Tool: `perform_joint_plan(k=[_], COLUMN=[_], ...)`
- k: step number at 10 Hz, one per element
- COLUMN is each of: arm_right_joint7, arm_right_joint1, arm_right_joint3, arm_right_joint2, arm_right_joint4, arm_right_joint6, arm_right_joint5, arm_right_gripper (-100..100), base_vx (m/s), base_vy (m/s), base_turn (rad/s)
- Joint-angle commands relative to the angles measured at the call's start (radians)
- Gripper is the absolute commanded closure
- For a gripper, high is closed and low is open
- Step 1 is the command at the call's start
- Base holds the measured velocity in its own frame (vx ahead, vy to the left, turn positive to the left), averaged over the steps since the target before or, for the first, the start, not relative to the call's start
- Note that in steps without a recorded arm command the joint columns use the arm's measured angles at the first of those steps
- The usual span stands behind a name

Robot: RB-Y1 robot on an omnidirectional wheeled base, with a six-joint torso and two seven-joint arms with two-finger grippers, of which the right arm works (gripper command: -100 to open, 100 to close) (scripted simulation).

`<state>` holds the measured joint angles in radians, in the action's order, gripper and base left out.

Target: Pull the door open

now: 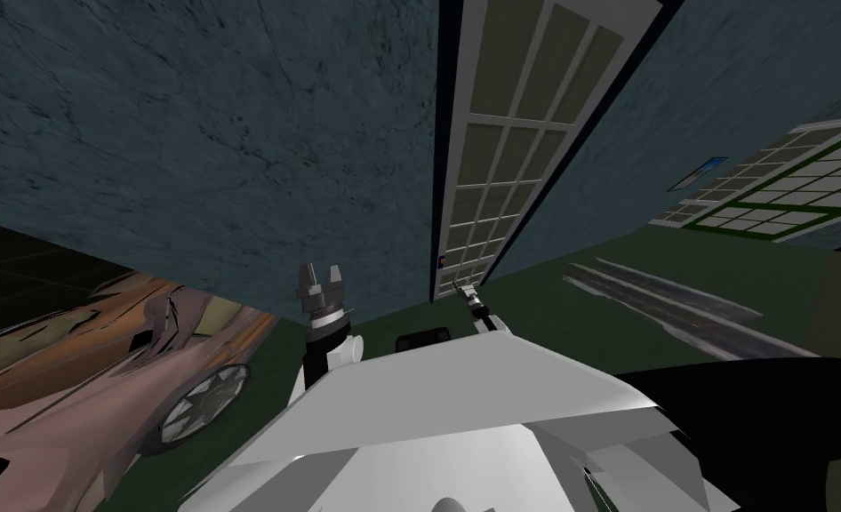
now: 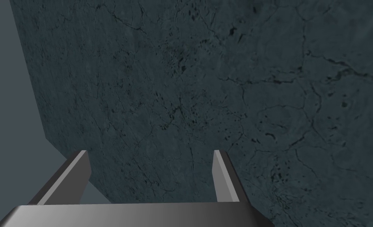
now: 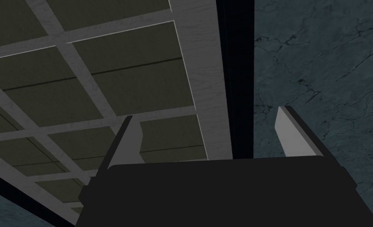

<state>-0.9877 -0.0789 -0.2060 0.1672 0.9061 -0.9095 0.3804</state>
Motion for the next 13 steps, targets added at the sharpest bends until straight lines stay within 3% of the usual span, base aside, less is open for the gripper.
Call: perform_joint_plan(k=[1, 8, 9, 13], arm_right_joint7=[-0.023, -0.124, -0.114, -0.112], arm_right_joint1=[0.012, 0.058, 0.054, 0.036], arm_right_joint3=[-0.004, -0.020, -0.019, -0.060], arm_right_joint2=[0.001, 0.011, 0.011, 0.041], arm_right_joint4=[-0.037, -0.197, -0.186, -0.224], arm_right_joint6=[-0.011, -0.050, -0.051, -0.087], arm_right_joint5=[0.009, 0.054, 0.049, 0.022], arm_right_gripper=[-100, -100, -100, -100], base_vx=[0.095, 0.142, 0.089, 0.168], base_vy=[-0.016, -0.003, 0.004, 0.050], base_turn=[0.005, 0.007, 0.003, 0.133])
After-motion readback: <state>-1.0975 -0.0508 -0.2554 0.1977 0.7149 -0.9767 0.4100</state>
